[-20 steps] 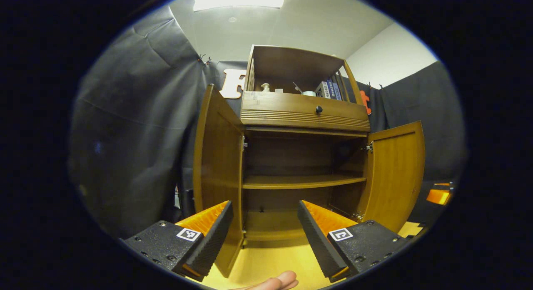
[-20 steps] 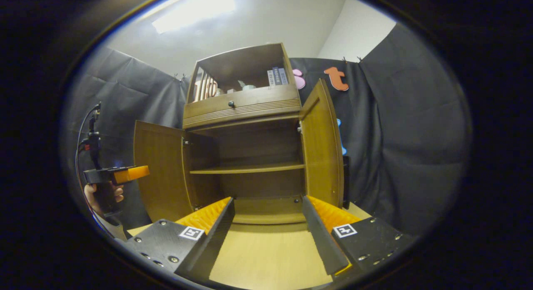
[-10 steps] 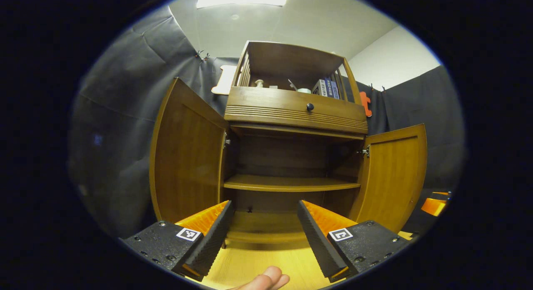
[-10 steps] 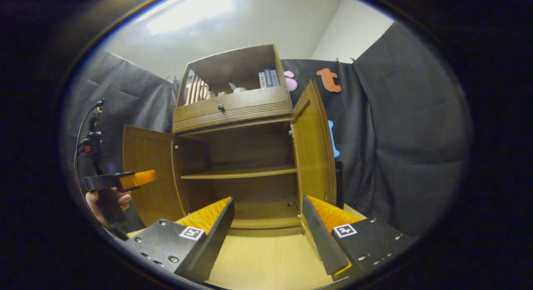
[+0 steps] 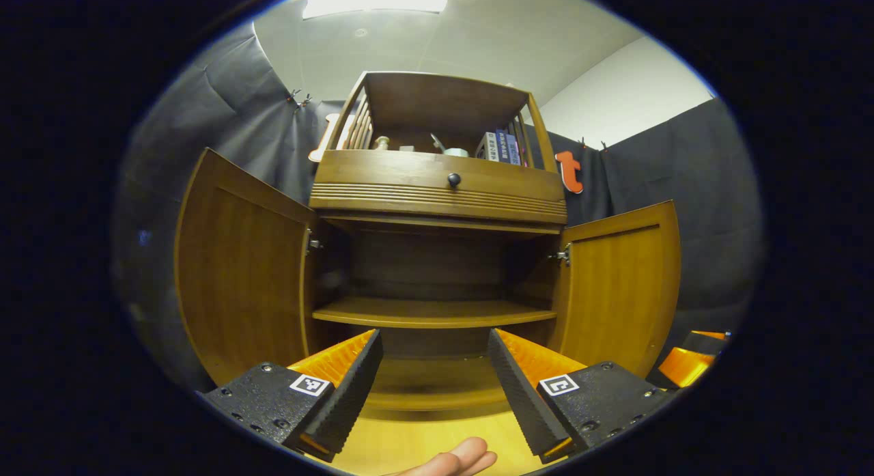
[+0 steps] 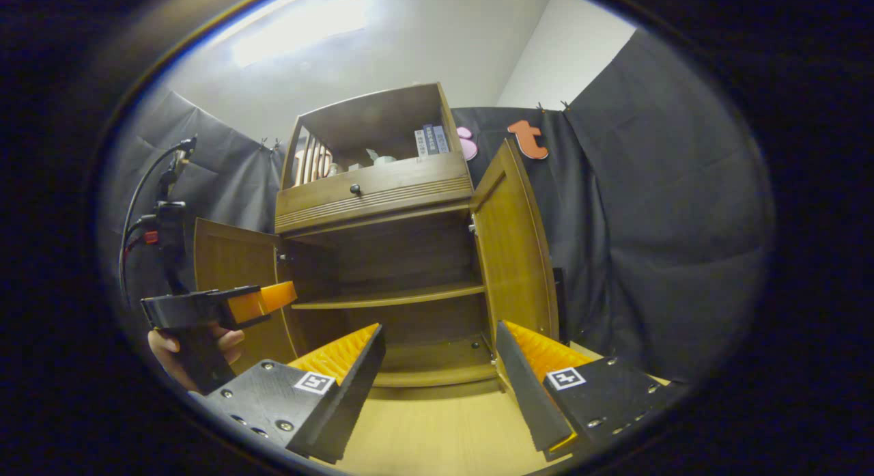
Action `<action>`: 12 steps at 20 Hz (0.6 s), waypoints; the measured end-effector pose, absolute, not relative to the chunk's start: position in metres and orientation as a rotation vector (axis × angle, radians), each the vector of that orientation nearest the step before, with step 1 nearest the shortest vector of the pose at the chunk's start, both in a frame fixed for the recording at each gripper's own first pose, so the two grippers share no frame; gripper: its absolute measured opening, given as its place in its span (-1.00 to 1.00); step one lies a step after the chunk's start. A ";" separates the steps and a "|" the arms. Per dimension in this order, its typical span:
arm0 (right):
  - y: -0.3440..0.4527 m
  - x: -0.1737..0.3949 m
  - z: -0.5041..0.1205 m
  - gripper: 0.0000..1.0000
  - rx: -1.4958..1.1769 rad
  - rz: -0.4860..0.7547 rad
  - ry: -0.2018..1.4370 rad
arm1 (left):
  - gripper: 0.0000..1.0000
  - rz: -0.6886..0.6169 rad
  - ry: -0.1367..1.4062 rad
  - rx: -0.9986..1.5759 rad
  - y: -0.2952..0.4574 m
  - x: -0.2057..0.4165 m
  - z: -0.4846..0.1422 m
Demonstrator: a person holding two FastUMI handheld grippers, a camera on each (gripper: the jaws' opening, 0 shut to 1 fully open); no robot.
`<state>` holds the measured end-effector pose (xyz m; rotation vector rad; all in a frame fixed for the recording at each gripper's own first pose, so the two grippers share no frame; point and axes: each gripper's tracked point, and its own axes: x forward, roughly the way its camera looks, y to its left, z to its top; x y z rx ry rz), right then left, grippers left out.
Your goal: Open the right door of the double-door shoe cabinet with the right hand, and open the left door with the left hand.
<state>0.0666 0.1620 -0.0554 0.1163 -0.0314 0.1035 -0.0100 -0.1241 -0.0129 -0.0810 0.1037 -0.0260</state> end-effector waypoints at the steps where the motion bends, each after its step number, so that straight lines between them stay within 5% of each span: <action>1: 0.157 0.067 -0.051 0.87 0.095 0.081 -0.051 | 0.86 -0.033 0.119 -0.107 -0.132 -0.011 -0.020; 12: 0.189 0.103 -0.061 0.94 -0.052 -0.016 -0.154 | 0.93 -0.174 0.166 0.015 -0.157 -0.014 -0.055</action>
